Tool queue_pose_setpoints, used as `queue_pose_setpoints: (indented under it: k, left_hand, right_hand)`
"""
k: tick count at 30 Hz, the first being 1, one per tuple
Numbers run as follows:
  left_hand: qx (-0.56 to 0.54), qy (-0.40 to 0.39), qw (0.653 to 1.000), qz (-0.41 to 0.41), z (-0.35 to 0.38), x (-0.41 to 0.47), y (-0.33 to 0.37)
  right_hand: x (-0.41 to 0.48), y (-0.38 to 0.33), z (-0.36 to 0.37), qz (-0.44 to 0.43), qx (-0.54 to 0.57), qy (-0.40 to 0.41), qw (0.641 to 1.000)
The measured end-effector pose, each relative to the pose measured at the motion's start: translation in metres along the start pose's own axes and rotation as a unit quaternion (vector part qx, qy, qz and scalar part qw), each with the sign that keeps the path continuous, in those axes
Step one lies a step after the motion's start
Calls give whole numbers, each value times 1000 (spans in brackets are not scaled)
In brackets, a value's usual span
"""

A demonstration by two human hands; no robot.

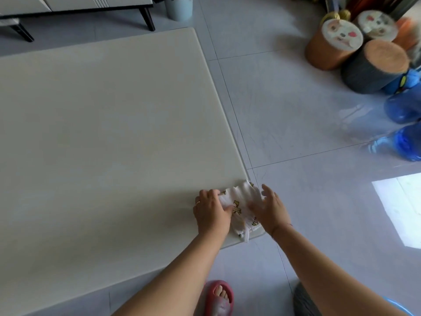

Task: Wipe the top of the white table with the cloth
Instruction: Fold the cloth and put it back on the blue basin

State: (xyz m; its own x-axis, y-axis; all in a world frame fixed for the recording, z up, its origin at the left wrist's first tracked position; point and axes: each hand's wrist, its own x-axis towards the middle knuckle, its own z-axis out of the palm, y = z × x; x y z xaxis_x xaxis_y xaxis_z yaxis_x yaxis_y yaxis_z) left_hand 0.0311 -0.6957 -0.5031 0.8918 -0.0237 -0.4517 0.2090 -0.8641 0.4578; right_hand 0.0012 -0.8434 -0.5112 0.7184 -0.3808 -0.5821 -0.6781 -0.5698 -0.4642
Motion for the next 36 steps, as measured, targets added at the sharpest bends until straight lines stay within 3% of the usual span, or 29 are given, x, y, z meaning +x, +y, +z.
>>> queue_pose_setpoints:
  k: [4, 10, 15, 17, 19, 21, 23, 26, 29, 36]
  left_hand:
    - [17, -32, 999, -37, -5, 1, 0]
    - [51, -30, 998, 24, 8, -14, -2]
    - [69, -49, 995, 53, 19, -27, 2]
    - [35, -52, 997, 56, 18, -27, 3]
    - [-81, -88, 992, 31, 9, -26, 10]
    - [-232, -178, 956, -22, -5, -26, 22]
    - [-345, -268, 897, -64, -19, -27, 38]
    - [-382, -365, 847, -56, -34, -33, 59]
    - [-366, -429, 825, -23, -40, -46, 78]
    - [-325, -456, 828, 26, -25, -92, 118]
  right_hand:
    - [-6, -1, 6, 11, -8, 36, 999]
    - [-40, 20, 27, 92, 109, 115, 983]
    - [-63, 29, 33, 154, 179, 126, 963]
    - [-70, 29, 27, 191, 244, 102, 945]
    - [-79, 29, 15, 202, 346, 85, 912]
    - [-90, 30, 0, 185, 412, 77, 889]
    - [-102, 30, -17, 161, 451, 77, 875]
    - [-120, 33, -40, 142, 531, 100, 830]
    - [-140, 40, -59, 132, 577, 142, 793]
    - [-194, 71, -86, 121, 610, 258, 739]
